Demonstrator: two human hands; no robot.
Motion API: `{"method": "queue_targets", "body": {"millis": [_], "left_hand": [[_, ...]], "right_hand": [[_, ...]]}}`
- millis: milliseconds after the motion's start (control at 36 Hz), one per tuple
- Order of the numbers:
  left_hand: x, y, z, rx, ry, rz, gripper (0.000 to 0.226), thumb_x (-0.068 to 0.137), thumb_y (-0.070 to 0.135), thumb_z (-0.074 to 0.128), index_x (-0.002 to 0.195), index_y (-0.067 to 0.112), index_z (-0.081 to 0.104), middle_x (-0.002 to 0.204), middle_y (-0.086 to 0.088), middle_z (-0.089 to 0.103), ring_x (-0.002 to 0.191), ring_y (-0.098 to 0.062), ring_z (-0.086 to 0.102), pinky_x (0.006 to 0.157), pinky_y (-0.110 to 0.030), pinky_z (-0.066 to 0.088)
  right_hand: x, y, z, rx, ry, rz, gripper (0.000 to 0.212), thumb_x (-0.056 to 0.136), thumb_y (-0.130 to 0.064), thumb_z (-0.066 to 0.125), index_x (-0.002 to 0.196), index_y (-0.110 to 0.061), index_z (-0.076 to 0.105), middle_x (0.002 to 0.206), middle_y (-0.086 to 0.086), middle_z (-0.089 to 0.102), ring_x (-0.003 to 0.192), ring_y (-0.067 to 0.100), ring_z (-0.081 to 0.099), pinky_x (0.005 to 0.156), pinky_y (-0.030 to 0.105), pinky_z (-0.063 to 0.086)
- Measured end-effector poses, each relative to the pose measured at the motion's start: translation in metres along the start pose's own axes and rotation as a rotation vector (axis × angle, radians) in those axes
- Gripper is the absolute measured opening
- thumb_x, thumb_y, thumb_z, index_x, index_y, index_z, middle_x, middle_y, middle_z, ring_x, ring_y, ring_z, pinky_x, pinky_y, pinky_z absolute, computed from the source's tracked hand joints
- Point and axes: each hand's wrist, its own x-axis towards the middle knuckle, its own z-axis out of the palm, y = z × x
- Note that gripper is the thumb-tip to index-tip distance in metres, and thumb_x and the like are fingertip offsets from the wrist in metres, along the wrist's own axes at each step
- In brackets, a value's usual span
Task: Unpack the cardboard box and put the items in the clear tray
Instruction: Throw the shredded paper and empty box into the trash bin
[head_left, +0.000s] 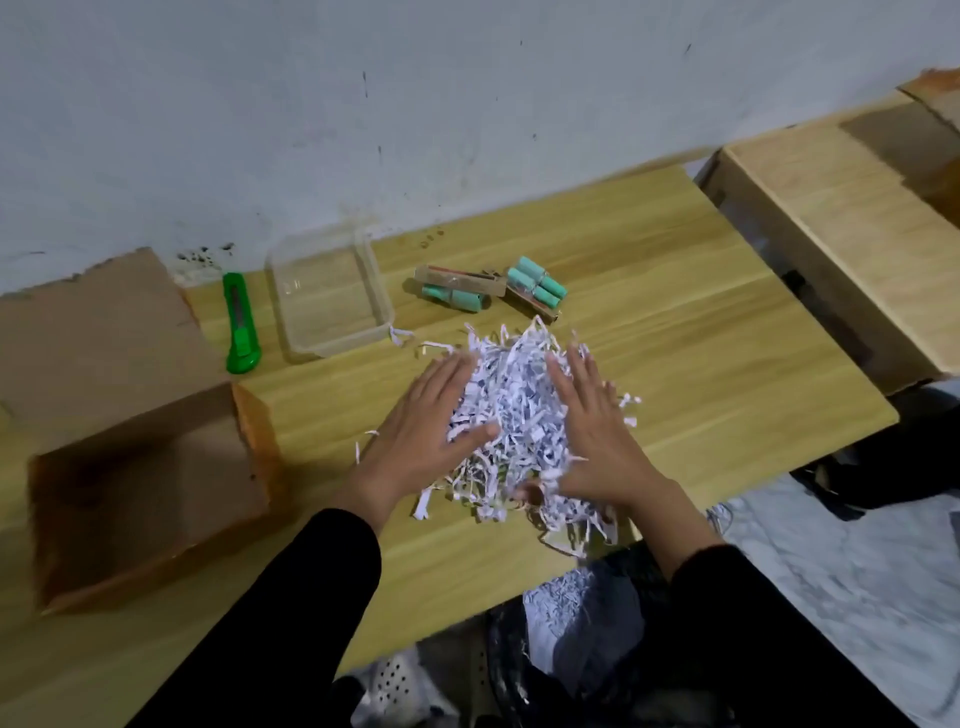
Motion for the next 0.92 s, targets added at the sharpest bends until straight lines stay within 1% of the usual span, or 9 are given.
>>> {"method": "queue_targets", "body": {"millis": [167,278,389,472,583,667,778,833,917], "left_hand": [[0.004,0.001,0.000,0.040,-0.035,0.092,0.075,0.080,0.076,0.019,0.141,0.045,-0.011,0.159,0.008,0.006,0.145,-0.010,0.005,0.118,-0.037,0.013],[-0.007,-0.001,0.002,0.167,-0.008,0.092,0.074,0.085,0.068,0.026,0.144,0.023,0.030,0.157,0.004,0.018,0.140,-0.018,0.023,0.111,-0.034,0.024],[-0.018,0.000,0.003,0.232,-0.017,0.064,0.054,0.085,0.049,0.048,0.125,0.013,0.051,0.139,-0.006,0.048,0.120,-0.023,0.043,0.092,-0.037,0.046],[-0.021,0.005,0.002,0.247,-0.053,0.065,0.051,0.075,0.031,0.065,0.117,0.008,0.050,0.122,-0.014,0.056,0.101,-0.033,0.059,0.074,-0.038,0.055],[-0.026,0.028,-0.005,0.154,-0.155,-0.049,0.050,0.094,0.018,0.049,0.141,0.012,0.033,0.146,-0.004,0.033,0.123,-0.025,0.046,0.090,-0.035,0.044],[-0.025,0.044,-0.007,0.188,-0.175,0.031,0.051,0.097,0.020,0.044,0.145,0.014,0.027,0.151,0.001,0.025,0.125,-0.022,0.044,0.087,-0.032,0.042],[-0.020,0.079,-0.005,0.149,-0.178,0.099,0.055,0.093,0.011,0.043,0.145,0.015,0.027,0.147,0.000,0.031,0.107,-0.021,0.055,0.079,-0.029,0.048],[-0.019,0.106,0.001,0.132,-0.203,0.173,0.058,0.091,0.008,0.043,0.146,0.015,0.026,0.146,0.000,0.032,0.096,-0.019,0.057,0.077,-0.031,0.051],[-0.020,0.149,0.015,0.112,-0.219,0.295,0.057,0.089,0.004,0.041,0.144,0.016,0.030,0.143,0.001,0.037,0.107,-0.014,0.054,0.079,-0.018,0.043]], "right_hand": [[0.029,-0.006,-0.001,-0.075,-0.009,-0.082,0.123,0.060,-0.051,0.075,0.143,-0.035,-0.015,0.158,0.003,-0.005,0.144,0.026,0.007,0.115,0.048,0.011],[0.033,-0.008,-0.001,-0.193,-0.002,-0.081,0.100,0.069,-0.046,0.071,0.145,-0.033,0.009,0.149,0.004,0.026,0.134,0.028,0.026,0.104,0.043,0.030],[0.026,-0.019,-0.003,-0.136,-0.017,-0.070,0.079,0.071,-0.013,0.067,0.140,-0.027,0.030,0.140,0.007,0.038,0.119,0.030,0.036,0.096,0.038,0.036],[0.018,-0.028,-0.003,-0.053,-0.044,-0.004,0.072,0.072,-0.006,0.067,0.137,-0.023,0.038,0.138,0.008,0.041,0.118,0.031,0.041,0.094,0.040,0.041],[0.004,-0.028,-0.006,0.041,-0.052,0.054,0.058,0.068,0.001,0.062,0.124,-0.010,0.051,0.124,0.017,0.051,0.113,0.036,0.049,0.086,0.038,0.049],[-0.018,-0.029,-0.020,0.054,-0.026,0.122,0.044,0.068,0.000,0.061,0.112,-0.003,0.054,0.120,0.021,0.052,0.109,0.035,0.052,0.078,0.033,0.044],[-0.061,-0.025,-0.040,0.068,0.041,0.258,0.037,0.072,-0.002,0.063,0.108,-0.004,0.054,0.122,0.018,0.050,0.100,0.028,0.052,0.075,0.030,0.042],[-0.090,-0.018,-0.047,0.082,0.093,0.342,0.029,0.073,-0.004,0.064,0.100,-0.009,0.054,0.113,0.015,0.050,0.090,0.025,0.050,0.070,0.026,0.037],[-0.134,-0.002,-0.050,0.112,0.153,0.486,0.030,0.070,-0.007,0.064,0.099,-0.009,0.055,0.103,0.006,0.048,0.091,0.025,0.053,0.070,0.029,0.042]]}}
